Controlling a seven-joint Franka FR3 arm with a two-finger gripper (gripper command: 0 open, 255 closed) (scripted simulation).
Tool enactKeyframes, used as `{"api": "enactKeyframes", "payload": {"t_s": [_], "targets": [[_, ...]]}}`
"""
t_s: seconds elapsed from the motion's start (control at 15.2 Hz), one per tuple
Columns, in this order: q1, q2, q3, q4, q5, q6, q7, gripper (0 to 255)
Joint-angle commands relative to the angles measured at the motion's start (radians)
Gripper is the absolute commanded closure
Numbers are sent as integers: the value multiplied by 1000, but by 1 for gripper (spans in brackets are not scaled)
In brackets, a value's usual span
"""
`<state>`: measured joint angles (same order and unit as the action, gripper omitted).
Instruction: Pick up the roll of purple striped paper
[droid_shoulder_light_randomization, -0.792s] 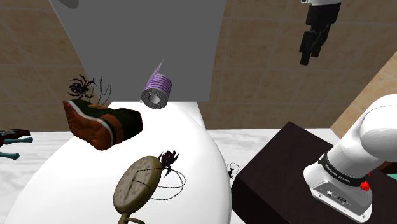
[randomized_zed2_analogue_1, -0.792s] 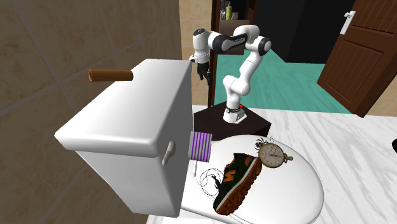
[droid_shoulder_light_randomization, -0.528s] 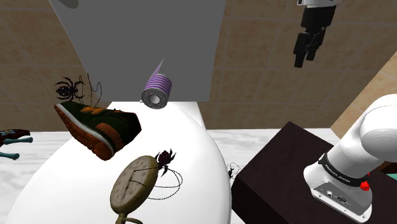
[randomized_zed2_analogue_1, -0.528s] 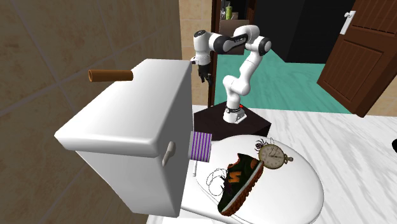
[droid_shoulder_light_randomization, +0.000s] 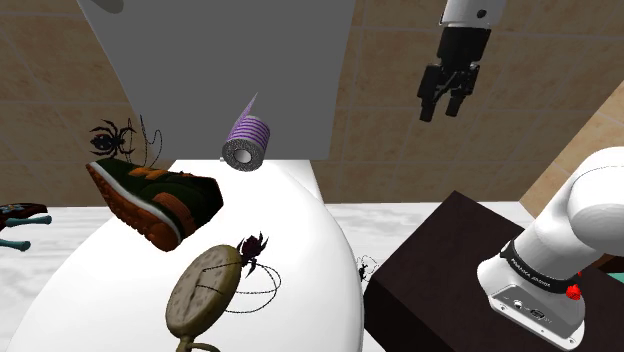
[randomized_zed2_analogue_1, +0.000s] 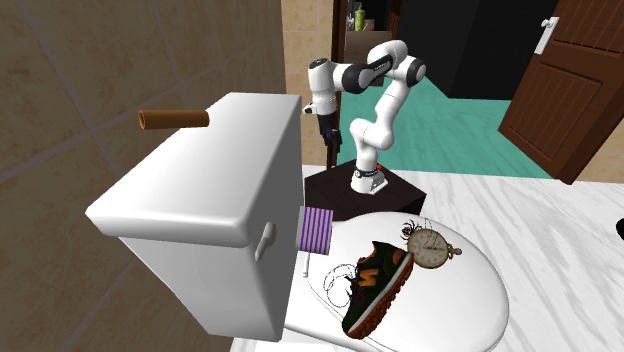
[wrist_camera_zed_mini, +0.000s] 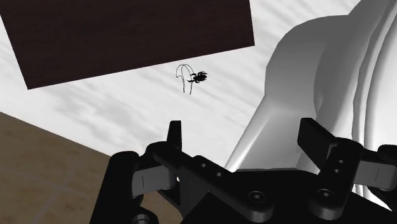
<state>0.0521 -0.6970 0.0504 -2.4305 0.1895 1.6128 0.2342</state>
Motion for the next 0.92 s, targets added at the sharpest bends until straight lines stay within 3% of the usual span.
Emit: {"api": "enactKeyframes", "payload": {"t_s": [0.0,0.86], "targets": [[11,18,23,-1,56,43,50,0],[74,251,179,105,343,385,314,0]]}}
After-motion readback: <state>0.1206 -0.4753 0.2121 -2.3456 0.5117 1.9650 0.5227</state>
